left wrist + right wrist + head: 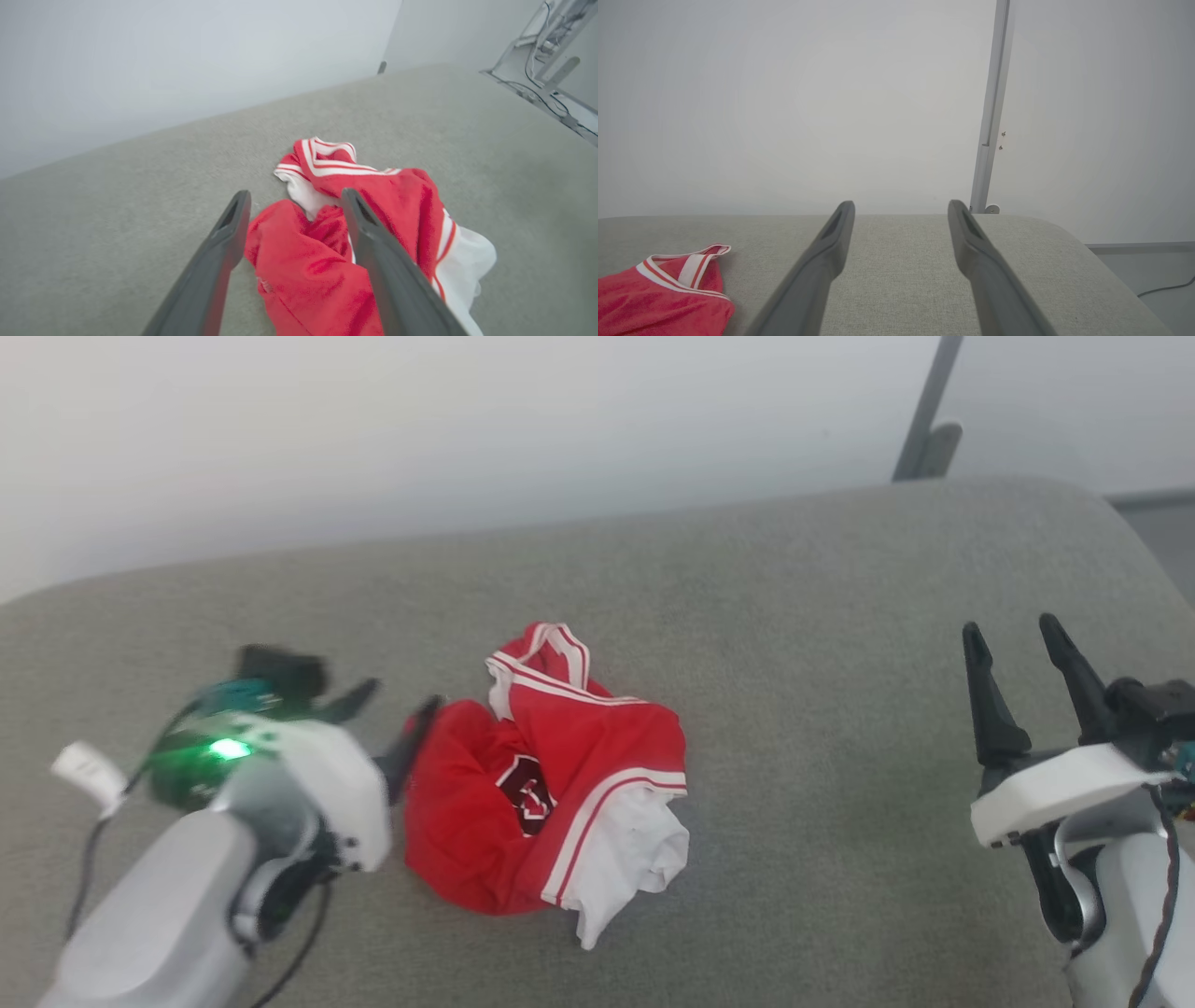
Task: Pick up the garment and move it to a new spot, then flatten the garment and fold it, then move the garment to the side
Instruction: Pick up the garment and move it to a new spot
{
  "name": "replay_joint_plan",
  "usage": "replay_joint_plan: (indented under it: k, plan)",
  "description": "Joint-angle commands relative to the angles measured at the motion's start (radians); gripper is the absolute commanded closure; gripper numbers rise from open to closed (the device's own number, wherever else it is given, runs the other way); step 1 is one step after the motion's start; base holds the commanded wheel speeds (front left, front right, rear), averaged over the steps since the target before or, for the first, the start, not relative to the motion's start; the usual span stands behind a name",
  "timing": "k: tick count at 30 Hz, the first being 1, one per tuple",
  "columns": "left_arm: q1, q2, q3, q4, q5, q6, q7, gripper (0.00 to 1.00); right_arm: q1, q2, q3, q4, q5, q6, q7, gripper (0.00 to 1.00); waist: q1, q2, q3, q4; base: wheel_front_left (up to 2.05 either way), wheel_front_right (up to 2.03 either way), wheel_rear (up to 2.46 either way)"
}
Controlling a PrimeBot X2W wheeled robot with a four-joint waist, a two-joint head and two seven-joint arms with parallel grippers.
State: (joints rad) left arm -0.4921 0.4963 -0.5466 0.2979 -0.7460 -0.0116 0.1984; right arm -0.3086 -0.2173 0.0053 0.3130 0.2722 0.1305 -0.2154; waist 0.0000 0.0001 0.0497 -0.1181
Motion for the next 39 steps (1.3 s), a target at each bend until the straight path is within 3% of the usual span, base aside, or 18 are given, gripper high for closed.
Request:
replay_joint_plan:
  k: [1, 10, 16, 27, 39]
  plan:
    - [0.034, 0.021, 0.028, -0.010, -0.009, 0.013, -0.037, 0.00, 0.018, -0.001, 0.002, -0.003, 0.004, 0.000, 0.005, 0.00, 0.0000, -0.0001, -0.034, 0.024, 0.00, 0.00, 0.00]
    - [0.212, 0.132, 0.164, -0.067, -0.035, 0.072, -0.219, 0.00, 0.070, -0.018, -0.014, -0.021, 0.011, 0.000, 0.008, 0.00, 0.0000, -0.0001, -0.067, 0.067, 0.00, 0.00, 0.00]
    - [0.319, 0.167, 0.251, -0.076, -0.064, 0.095, -0.344, 0.00, 0.093, -0.020, -0.021, -0.032, 0.008, 0.000, 0.004, 0.00, 0.0000, -0.0001, -0.072, 0.085, 0.00, 0.00, 0.00]
    - [0.451, 0.181, 0.359, -0.049, -0.120, 0.086, -0.440, 0.00, 0.119, -0.017, -0.045, -0.042, 0.006, 0.000, 0.002, 0.00, 0.0000, -0.0001, -0.071, 0.103, 0.00, 0.00, 0.00]
    - [0.493, 0.169, 0.411, -0.049, -0.107, 0.066, -0.459, 0.00, 0.136, -0.003, -0.067, -0.060, -0.004, 0.000, 0.015, 0.00, 0.0000, -0.0001, -0.066, 0.114, 0.00, 0.00, 0.00]
